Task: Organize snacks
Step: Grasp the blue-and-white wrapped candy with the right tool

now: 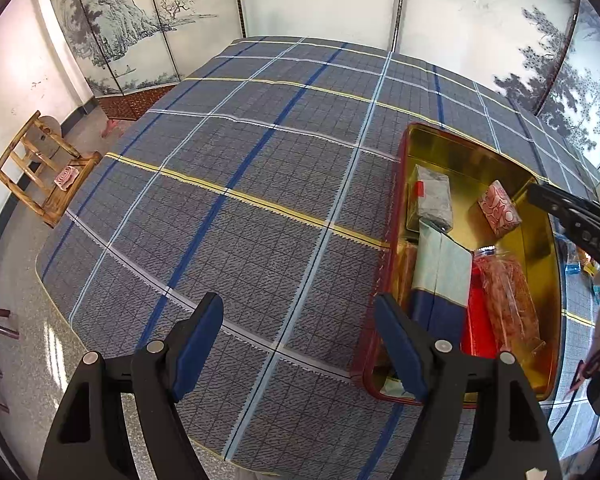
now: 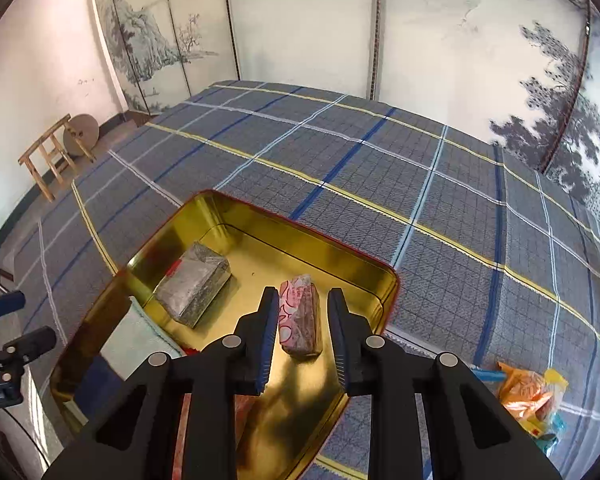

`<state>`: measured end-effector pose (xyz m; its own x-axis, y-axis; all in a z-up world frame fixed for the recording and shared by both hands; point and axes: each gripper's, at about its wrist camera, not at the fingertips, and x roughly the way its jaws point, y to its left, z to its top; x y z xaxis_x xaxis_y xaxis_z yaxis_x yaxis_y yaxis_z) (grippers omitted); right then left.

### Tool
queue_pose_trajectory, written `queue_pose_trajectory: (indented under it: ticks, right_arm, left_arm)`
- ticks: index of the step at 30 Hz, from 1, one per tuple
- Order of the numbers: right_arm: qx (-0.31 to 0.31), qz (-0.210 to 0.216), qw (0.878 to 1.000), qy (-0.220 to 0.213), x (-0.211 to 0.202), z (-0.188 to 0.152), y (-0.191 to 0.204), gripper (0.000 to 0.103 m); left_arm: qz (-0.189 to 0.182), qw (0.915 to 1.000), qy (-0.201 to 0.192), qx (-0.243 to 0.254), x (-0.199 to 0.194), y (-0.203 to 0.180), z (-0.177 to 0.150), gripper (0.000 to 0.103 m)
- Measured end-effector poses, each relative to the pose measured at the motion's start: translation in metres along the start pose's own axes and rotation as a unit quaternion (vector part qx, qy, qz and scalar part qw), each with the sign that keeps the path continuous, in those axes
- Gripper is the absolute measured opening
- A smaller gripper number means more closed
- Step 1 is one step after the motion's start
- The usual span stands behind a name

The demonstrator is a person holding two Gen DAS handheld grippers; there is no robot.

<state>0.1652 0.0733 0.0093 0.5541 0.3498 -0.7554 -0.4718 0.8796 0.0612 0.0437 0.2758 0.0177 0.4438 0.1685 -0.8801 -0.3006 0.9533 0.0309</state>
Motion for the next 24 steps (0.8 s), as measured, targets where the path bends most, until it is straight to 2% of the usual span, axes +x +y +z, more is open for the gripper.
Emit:
queue_pose_trajectory:
  ticks: [5,12,16,24]
  right_arm:
    - [0.028,-0.023,0.999,-0.011,-0.033,-0.02,-0.032,0.028]
    - [0.112,-0.099,0.989,0.007,-0.065,-0.057,-0.115,0.03]
    - [0.155,-0.142,0.977,0.032,-0.071,-0.076,-0.156,0.03]
    - [0.217,-0.169,0.959,0.059,-0.059,-0.102,-0.196,0.031]
  left_arm:
    - [-0.009,0.9999,-0.004,0.012,-0.002,-0.01,0.0,0.076]
    - [-0.022,0.9994,-0.01,0.026,-0.004,-0.023,0.001,0.076]
    - [-0.029,0.9991,-0.008,0.031,-0.003,-0.03,0.001,0.076]
    - [-0.031,0.9985,-0.01,0.043,-0.006,-0.041,0.002,0.076]
